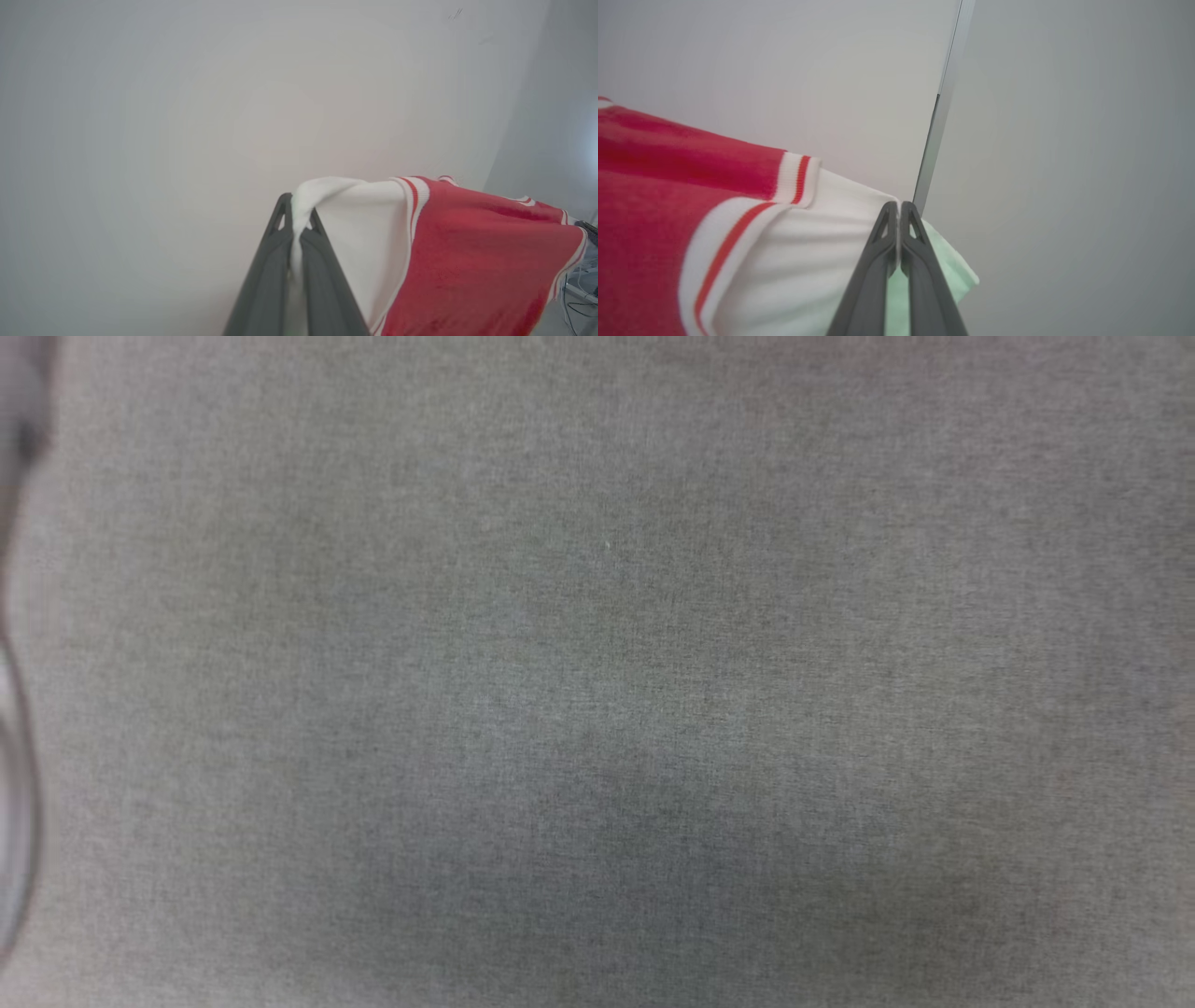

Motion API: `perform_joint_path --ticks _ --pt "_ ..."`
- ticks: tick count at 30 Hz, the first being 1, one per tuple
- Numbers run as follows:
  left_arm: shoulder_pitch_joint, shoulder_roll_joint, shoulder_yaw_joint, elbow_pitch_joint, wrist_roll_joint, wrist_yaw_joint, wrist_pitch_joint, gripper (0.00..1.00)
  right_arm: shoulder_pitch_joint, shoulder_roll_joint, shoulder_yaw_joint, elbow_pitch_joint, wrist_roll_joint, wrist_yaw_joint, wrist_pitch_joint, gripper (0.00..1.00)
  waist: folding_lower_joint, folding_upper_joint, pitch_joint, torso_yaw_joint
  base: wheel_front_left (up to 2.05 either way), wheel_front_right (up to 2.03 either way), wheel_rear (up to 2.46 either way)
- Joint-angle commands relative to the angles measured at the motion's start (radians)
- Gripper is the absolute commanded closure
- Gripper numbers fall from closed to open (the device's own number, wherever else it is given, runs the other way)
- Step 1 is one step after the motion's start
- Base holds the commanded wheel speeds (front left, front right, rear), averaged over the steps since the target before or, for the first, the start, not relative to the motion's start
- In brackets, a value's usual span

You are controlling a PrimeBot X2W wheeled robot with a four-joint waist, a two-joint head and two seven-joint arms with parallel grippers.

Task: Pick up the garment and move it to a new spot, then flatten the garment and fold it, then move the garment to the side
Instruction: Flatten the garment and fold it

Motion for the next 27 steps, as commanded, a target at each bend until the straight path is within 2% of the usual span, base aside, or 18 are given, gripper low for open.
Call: perform_joint_path --ticks 1,5,8,13,17,21,24,27 --pt "0.051 0.013 -0.009 -0.006 -0.016 0.004 0.006 1.0 0.028 -0.004 -0.009 0.017 -0.004 -0.007 -0.01 1.0 0.0 -0.0001 -0.013 -0.005 0.0 0.0 0.0" --pt "0.179 0.027 -0.022 -0.087 -0.057 0.003 -0.002 1.0 0.128 0.016 0.01 0.037 -0.001 -0.007 -0.041 1.0 0.0 -0.0001 -0.035 -0.006 0.0 0.0 0.0" --pt "0.337 0.05 -0.019 -0.187 -0.096 0.003 -0.017 1.0 0.246 0.034 0.05 0.028 0.036 -0.006 -0.056 1.0 0.0 -0.0001 -0.056 -0.008 0.0 0.0 0.0" --pt "0.628 0.111 0.011 -0.371 -0.139 0.002 -0.028 1.0 0.476 0.043 0.129 -0.064 0.156 -0.005 -0.064 1.0 0.0 -0.0001 -0.093 -0.018 0.0 0.0 0.0" --pt "0.872 0.144 0.108 -0.514 -0.102 0.002 -0.028 1.0 0.681 0.012 0.196 -0.222 0.277 -0.005 -0.037 1.0 0.0 -0.0001 -0.121 -0.026 0.0 0.0 0.0" --pt "1.099 0.155 0.217 -0.639 -0.058 0.002 -0.028 1.0 0.888 -0.059 0.229 -0.434 0.394 -0.005 0.048 1.0 0.0 -0.0001 -0.151 -0.037 0.0 0.0 0.0" --pt "1.264 0.169 0.278 -0.714 -0.026 0.002 -0.028 1.0 1.045 -0.109 0.2 -0.598 0.453 -0.005 0.124 1.0 0.0 -0.0001 -0.176 -0.049 0.0 0.0 0.0" --pt "1.398 0.172 0.318 -0.79 -0.008 0.002 -0.029 1.0 1.205 -0.15 0.127 -0.756 0.48 -0.006 0.208 1.0 0.0 -0.0001 -0.2 -0.055 0.0 0.0 0.0"
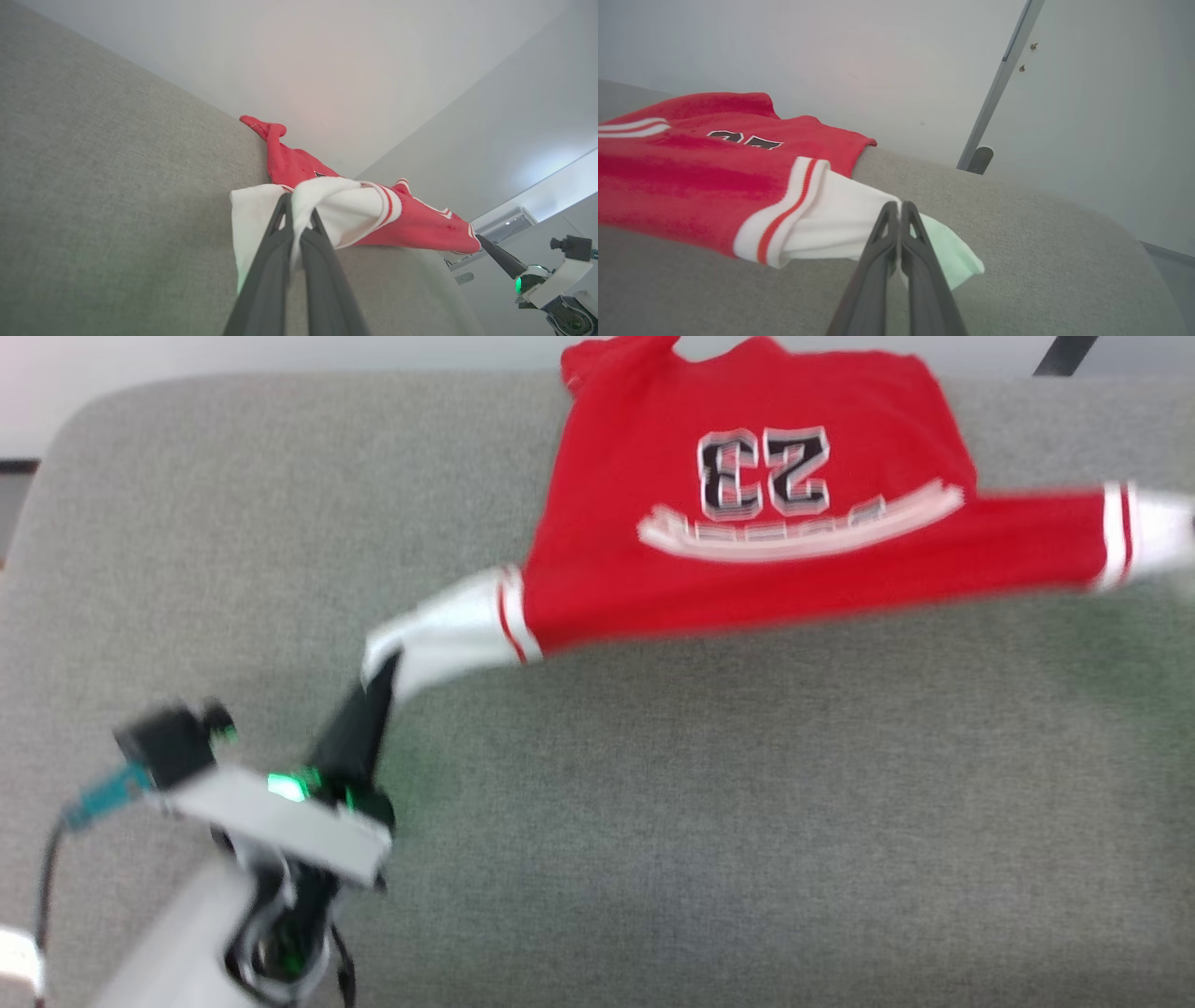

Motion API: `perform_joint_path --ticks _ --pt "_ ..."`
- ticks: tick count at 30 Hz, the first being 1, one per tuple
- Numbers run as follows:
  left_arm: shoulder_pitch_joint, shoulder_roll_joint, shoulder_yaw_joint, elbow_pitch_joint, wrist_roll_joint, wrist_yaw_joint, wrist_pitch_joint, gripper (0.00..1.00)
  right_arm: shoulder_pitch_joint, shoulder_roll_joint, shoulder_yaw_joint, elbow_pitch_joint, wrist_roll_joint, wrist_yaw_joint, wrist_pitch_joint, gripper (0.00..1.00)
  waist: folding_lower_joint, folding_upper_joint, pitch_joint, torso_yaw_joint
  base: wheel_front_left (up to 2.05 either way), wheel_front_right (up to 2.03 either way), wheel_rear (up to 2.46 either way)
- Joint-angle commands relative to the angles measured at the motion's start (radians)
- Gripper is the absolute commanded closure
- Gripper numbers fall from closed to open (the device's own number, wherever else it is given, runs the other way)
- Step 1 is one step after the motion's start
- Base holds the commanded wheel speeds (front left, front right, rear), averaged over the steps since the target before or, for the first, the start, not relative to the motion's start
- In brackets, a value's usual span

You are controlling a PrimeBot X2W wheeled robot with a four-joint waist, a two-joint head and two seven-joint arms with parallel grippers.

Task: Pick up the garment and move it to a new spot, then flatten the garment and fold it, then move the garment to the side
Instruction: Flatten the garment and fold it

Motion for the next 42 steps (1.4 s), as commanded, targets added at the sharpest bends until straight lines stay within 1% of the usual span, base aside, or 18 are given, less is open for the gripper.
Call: perform_joint_path --ticks 1,4,6,11,13,16,18,21,25,28,30,32,38,42 --pt "0.058 0.009 0.01 -0.036 0.013 0.002 -0.004 1.0 0.088 -0.02 -0.054 -0.072 0.009 -0.004 0.041 1.0 0.0 0.0 -0.032 -0.012 0.0 0.0 0.0" --pt "0.15 0.031 -0.011 -0.104 0.039 0.006 -0.004 1.0 0.269 -0.015 -0.166 -0.228 0.027 -0.004 0.122 1.0 0.0 0.0 -0.055 -0.008 0.0 0.0 0.0" --pt "0.194 0.039 -0.009 -0.15 0.049 0.019 -0.004 1.0 0.388 -0.002 -0.246 -0.339 0.011 -0.004 0.178 1.0 0.0 0.0 -0.061 -0.008 0.0 0.0 0.0" --pt "0.29 0.068 -0.01 -0.242 0.065 0.048 -0.001 1.0 0.652 0.081 -0.423 -0.623 -0.036 -0.003 0.327 1.0 0.0 0.0 -0.058 -0.01 0.0 0.0 0.0" --pt "0.323 0.086 -0.007 -0.275 0.067 0.058 -0.001 1.0 0.735 0.113 -0.461 -0.736 -0.054 -0.003 0.389 1.0 0.0 0.0 -0.051 -0.016 0.0 0.0 0.0" --pt "0.378 0.113 0.005 -0.321 0.064 0.067 -0.002 1.0 0.826 0.16 -0.51 -0.864 -0.077 -0.003 0.468 1.0 0.0 0.0 -0.043 -0.025 0.0 0.0 0.0" --pt "0.415 0.13 0.012 -0.349 0.062 0.074 -0.002 1.0 0.868 0.188 -0.531 -0.929 -0.082 -0.003 0.511 1.0 0.0 0.0 -0.039 -0.031 0.0 0.0 0.0" --pt "0.466 0.154 0.013 -0.391 0.063 0.087 -0.002 1.0 0.913 0.215 -0.548 -0.989 -0.087 -0.003 0.561 1.0 0.0 0.0 -0.038 -0.036 0.0 0.0 0.0" --pt "0.497 0.168 0.008 -0.422 0.069 0.105 0.002 1.0 0.933 0.229 -0.562 -1.011 -0.084 -0.003 0.587 1.0 0.0 0.0 -0.036 -0.035 0.0 0.0 0.0" --pt "0.484 0.164 -0.007 -0.405 0.079 0.112 0.015 1.0 0.909 0.239 -0.54 -0.981 -0.052 -0.003 0.582 1.0 0.0 0.0 -0.03 -0.032 0.0 0.0 0.0" --pt "0.472 0.149 -0.017 -0.382 0.066 0.1 0.025 1.0 0.898 0.215 -0.52 -0.949 -0.049 -0.003 0.586 1.0 0.0 0.0 -0.026 -0.03 0.0 0.0 0.0" --pt "0.458 0.154 -0.029 -0.346 0.085 0.101 0.038 1.0 0.887 0.207 -0.497 -0.91 -0.038 -0.003 0.581 1.0 0.0 0.0 -0.018 -0.027 0.0 0.0 0.0" --pt "0.42 0.111 -0.067 -0.244 0.091 0.075 0.057 1.0 0.872 0.166 -0.423 -0.788 -0.024 -0.003 0.551 1.0 0.0 0.0 0.011 -0.021 0.0 0.0 0.0" --pt "0.394 0.088 -0.087 -0.184 0.095 0.058 0.065 1.0 0.857 0.151 -0.379 -0.718 -0.005 -0.003 0.522 1.0 0.0 0.0 0.031 -0.021 0.0 0.0 0.0"
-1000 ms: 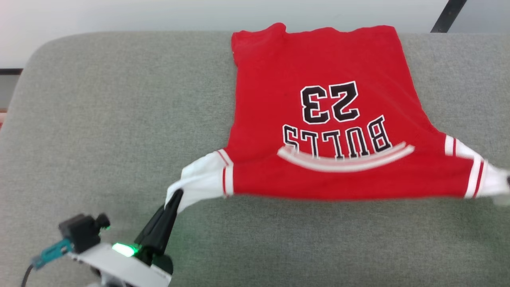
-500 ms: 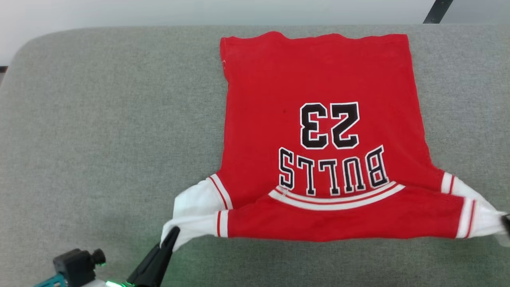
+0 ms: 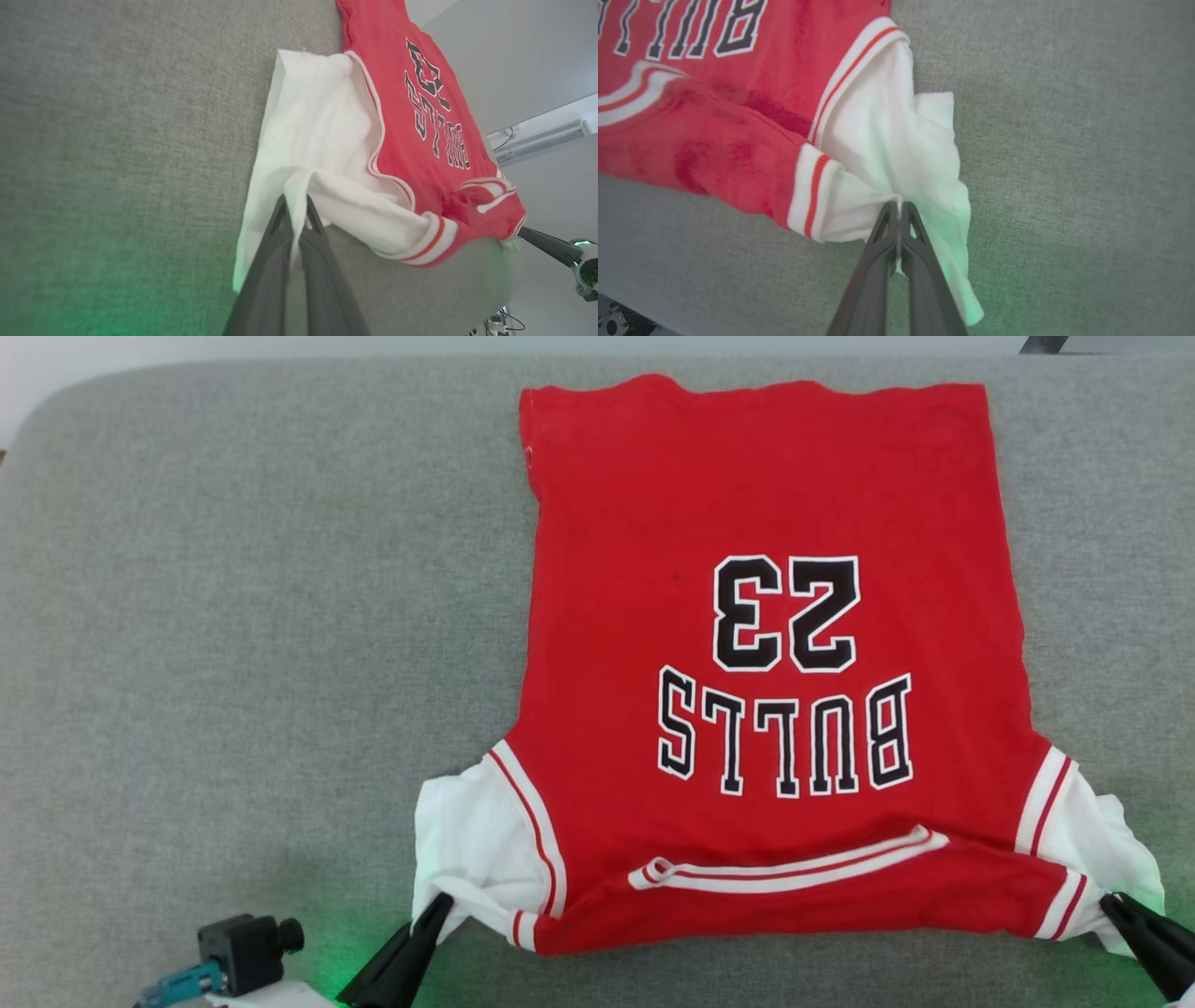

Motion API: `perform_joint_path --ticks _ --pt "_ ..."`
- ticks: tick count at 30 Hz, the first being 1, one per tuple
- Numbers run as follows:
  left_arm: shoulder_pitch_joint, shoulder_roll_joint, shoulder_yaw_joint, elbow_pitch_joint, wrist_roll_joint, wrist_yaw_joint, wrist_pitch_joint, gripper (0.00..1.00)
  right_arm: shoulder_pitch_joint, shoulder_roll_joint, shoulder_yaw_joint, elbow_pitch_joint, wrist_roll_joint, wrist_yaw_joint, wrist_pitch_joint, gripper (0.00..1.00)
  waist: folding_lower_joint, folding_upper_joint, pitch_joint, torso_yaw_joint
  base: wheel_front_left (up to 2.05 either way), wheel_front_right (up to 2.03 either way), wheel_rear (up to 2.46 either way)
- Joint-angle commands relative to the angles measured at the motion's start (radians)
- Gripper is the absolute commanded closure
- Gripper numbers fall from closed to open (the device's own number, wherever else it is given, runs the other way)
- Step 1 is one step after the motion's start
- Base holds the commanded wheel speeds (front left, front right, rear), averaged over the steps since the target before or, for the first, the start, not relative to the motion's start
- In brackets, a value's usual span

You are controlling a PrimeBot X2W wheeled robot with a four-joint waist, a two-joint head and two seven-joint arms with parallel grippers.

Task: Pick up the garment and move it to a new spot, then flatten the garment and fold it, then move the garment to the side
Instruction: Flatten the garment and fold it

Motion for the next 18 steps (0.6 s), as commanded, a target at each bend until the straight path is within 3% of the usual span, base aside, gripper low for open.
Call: perform_joint_path --ticks 1,15,17,18 --pt "-0.021 -0.011 -0.007 0.027 0.002 -0.014 0.003 1.0 -0.016 -0.01 0.02 0.031 0.013 -0.002 -0.018 1.0 0.0 -0.0001 0.015 0.001 0.0 0.0 0.0" --pt "-0.071 -0.047 -0.049 0.142 0.021 -0.04 0.015 1.0 -0.073 -0.044 0.122 0.159 0.02 -0.002 -0.105 1.0 0.0 -0.0001 0.031 -0.002 0.0 0.0 0.0" --pt "-0.072 -0.048 -0.051 0.141 0.023 -0.041 0.009 1.0 -0.091 -0.039 0.121 0.157 0.025 -0.002 -0.133 0.58 0.0 -0.0001 0.028 -0.003 0.0 0.0 0.0" --pt "-0.071 -0.048 -0.051 0.139 0.026 -0.042 0.007 1.0 -0.095 -0.038 0.12 0.156 0.032 -0.002 -0.143 0.21 0.0 -0.0001 0.026 -0.004 0.0 0.0 0.0"
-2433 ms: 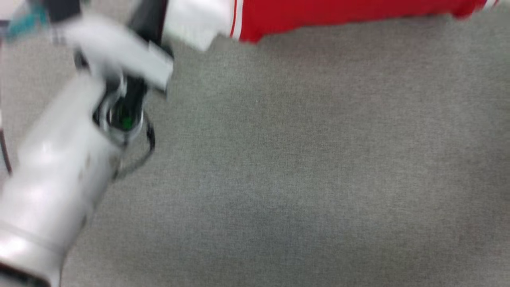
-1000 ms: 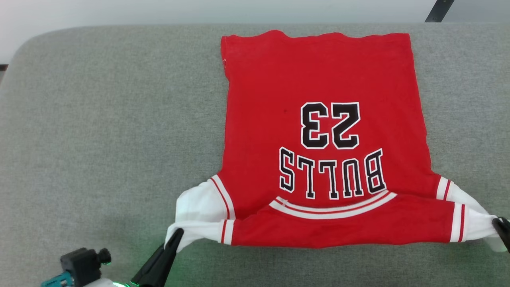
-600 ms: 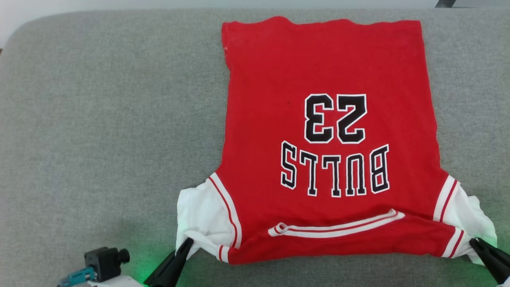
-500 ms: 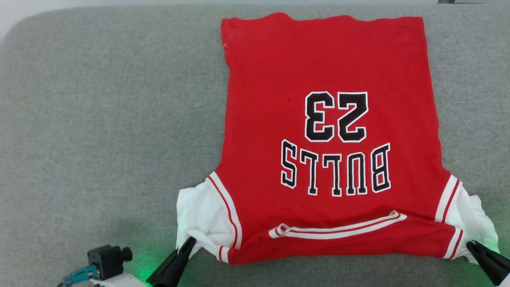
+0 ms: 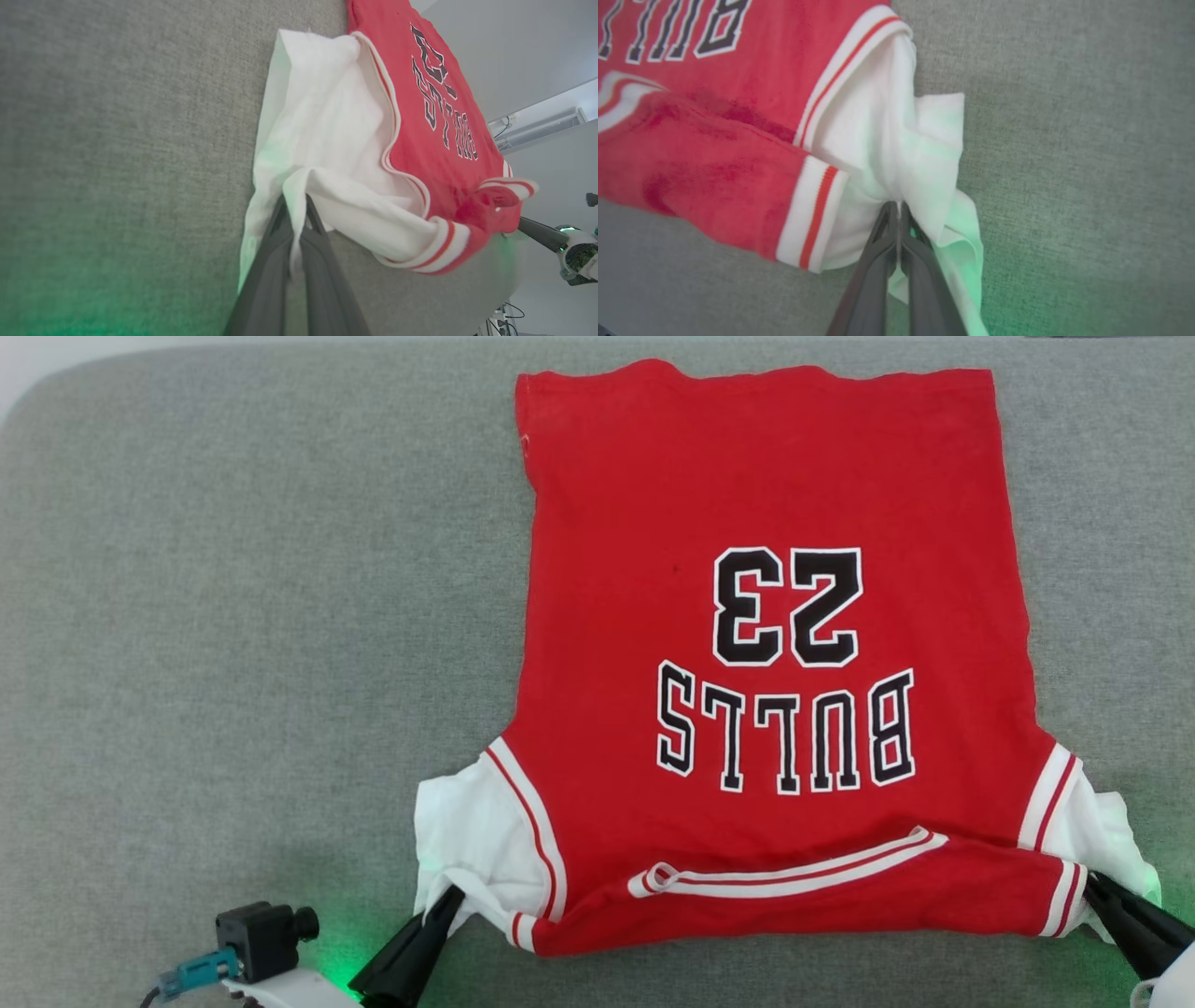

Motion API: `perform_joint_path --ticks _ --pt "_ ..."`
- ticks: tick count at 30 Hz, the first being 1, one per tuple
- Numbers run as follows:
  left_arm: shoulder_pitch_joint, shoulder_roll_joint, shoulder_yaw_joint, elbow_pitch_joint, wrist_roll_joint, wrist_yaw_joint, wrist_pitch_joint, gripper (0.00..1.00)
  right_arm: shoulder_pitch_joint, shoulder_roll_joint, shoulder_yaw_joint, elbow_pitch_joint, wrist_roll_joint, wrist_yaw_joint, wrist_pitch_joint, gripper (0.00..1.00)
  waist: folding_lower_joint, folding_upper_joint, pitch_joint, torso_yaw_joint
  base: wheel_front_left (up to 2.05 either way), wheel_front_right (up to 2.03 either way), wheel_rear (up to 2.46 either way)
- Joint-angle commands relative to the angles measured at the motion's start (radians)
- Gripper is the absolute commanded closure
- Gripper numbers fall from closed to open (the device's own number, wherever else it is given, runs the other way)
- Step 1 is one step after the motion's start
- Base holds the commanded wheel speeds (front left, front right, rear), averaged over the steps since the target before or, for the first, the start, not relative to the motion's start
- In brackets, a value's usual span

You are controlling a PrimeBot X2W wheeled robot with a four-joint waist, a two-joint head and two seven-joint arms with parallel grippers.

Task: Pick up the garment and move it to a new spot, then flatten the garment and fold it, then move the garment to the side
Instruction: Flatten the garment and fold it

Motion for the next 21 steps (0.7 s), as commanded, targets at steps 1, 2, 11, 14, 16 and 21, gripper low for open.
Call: perform_joint_path --ticks 1,2,11,14,16,21 --pt "-0.002 -0.012 -0.008 0.014 0.007 0.003 0.003 1.0 -0.017 0.009 0.011 0.002 0.019 -0.002 -0.007 0.0 0.0 0.0 -0.005 -0.002 0.0 0.0 0.0" --pt "0.002 -0.012 -0.007 0.006 0.008 0.004 0.0 1.0 -0.016 0.008 0.009 -0.008 0.029 -0.002 -0.015 0.0 0.0 0.0 -0.008 -0.003 0.0 0.0 0.0" --pt "0.029 0.002 -0.004 -0.098 0.047 0.036 -0.022 1.0 -0.007 -0.102 -0.082 -0.257 0.197 -0.002 0.067 0.0 0.0 0.0 -0.004 -0.011 0.0 0.0 0.0" --pt "0.006 0.005 -0.013 -0.136 0.068 0.049 -0.011 1.0 -0.085 -0.158 -0.134 -0.294 0.247 -0.002 0.133 0.0 0.0 0.0 0.017 0.0 0.0 0.0 0.0" --pt "-0.016 0.003 -0.016 -0.159 0.079 0.053 -0.004 1.0 -0.172 -0.189 -0.156 -0.267 0.25 -0.002 0.179 0.0 0.0 0.0 0.041 0.013 0.0 0.0 0.0" --pt "-0.072 -0.013 -0.03 -0.18 0.103 0.045 0.014 1.0 -0.488 -0.204 -0.077 -0.113 0.168 -0.002 0.28 0.0 0.0 0.0 0.1 0.055 0.0 0.0 0.0"
